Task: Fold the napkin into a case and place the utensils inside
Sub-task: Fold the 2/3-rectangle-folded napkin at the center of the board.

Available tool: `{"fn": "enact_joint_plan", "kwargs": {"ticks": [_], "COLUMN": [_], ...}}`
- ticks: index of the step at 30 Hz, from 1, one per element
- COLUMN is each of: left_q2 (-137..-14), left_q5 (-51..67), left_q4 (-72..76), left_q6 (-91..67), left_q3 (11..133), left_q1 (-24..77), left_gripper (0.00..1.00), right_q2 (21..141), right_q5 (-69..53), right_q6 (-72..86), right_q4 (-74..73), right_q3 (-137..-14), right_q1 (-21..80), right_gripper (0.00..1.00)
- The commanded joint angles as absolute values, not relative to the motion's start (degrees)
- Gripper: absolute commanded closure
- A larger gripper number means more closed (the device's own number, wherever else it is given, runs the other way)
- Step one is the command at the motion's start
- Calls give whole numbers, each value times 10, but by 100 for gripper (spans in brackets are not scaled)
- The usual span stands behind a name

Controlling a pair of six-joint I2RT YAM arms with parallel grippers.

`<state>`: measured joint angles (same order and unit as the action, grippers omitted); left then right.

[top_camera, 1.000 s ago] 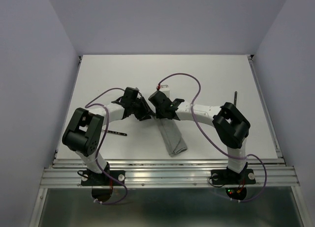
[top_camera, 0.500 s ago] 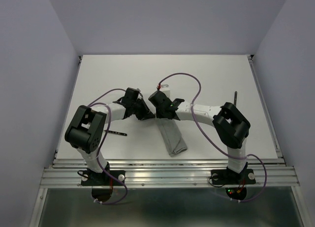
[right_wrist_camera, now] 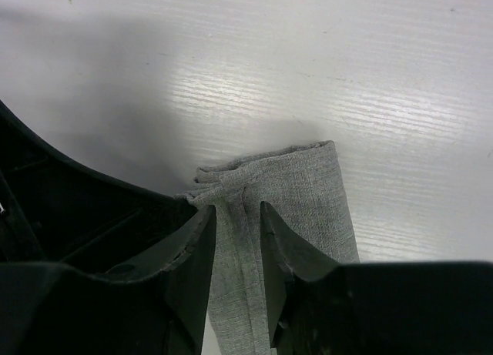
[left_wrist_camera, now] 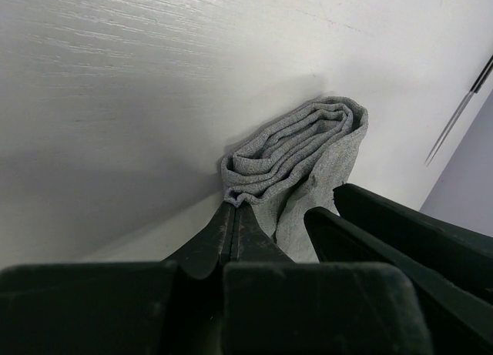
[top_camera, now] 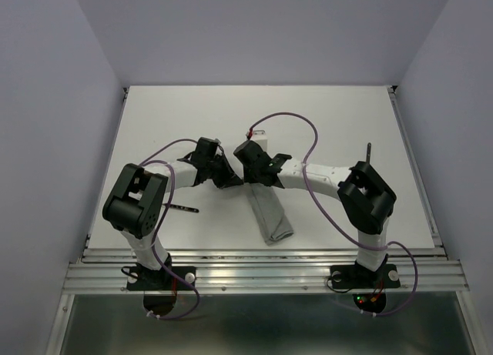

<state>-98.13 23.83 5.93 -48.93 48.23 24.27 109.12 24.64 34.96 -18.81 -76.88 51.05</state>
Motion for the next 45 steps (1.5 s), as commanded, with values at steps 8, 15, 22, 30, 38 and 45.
{"fn": "enact_joint_plan", "kwargs": {"ticks": [8, 15, 22, 30, 38, 45], "left_q2": [-978, -976, -975, -976, -976, -980], "left_q5": [250, 250, 252, 254, 256, 257], "left_q4": [68, 68, 68, 70, 70, 70], "left_q6": [-483, -482, -481, -479, -480, -481], "left_q3": [481, 480, 480, 478, 481, 483], "left_q1": [240, 241, 241, 241, 241, 241], "left_gripper": [100, 100, 100, 100, 100, 100], "right_q2": [1099, 1114, 1126, 1116, 1084, 1062], "right_q5": [273, 265, 268, 273, 252, 207], "right_q6": [350, 346, 348, 349, 349, 345], "right_q4": [-178, -181, -185, -186, -171, -154], "right_q3": [-796, -807, -817, -814, -788, -763], "right_q1": [509, 509, 509, 509, 509, 509], "right_gripper": [64, 64, 69, 99, 99, 99]}}
